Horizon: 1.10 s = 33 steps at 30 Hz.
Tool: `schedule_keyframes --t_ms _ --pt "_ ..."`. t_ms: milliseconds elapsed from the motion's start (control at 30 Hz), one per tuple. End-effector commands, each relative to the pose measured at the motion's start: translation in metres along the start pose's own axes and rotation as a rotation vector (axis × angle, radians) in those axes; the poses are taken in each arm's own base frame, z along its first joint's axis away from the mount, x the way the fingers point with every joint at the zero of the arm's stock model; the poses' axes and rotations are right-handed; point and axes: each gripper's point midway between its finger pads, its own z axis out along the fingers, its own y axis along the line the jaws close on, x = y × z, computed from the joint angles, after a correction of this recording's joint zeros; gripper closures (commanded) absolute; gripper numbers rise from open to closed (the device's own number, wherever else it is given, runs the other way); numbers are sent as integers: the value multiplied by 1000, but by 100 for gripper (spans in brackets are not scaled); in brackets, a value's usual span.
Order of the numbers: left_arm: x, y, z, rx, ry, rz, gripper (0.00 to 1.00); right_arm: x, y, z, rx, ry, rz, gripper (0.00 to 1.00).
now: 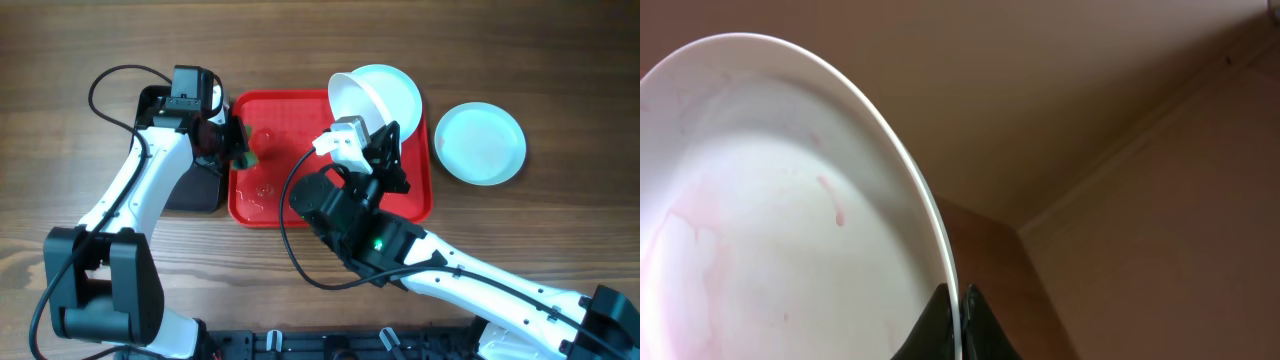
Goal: Clean dirty plates on tray and stack at the side
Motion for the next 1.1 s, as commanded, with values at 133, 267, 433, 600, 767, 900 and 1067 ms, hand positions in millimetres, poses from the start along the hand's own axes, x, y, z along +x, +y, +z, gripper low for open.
schedule_keyframes --t_ms 133,267,433,600,767,900,1067 --pt "-9 -4 -9 11 -35 -4 96 -5 13 -2 -116 -15 97 96" --pt "-9 -4 -9 11 -34 -4 96 14 48 -2 -319 64 222 96" --pt "-8 -4 -9 8 -28 -6 96 42 55 11 -370 197 309 96" --pt "-8 -4 -9 8 -28 -6 96 47 57 10 -458 256 365 96" --pt "-8 -4 -9 9 -28 -5 96 57 66 9 -616 392 515 96" --pt "-7 -3 -9 6 -23 -6 96 66 69 10 -757 523 622 96" --pt "-5 -3 -9 5 -18 -7 96 71 55 22 -869 614 750 96"
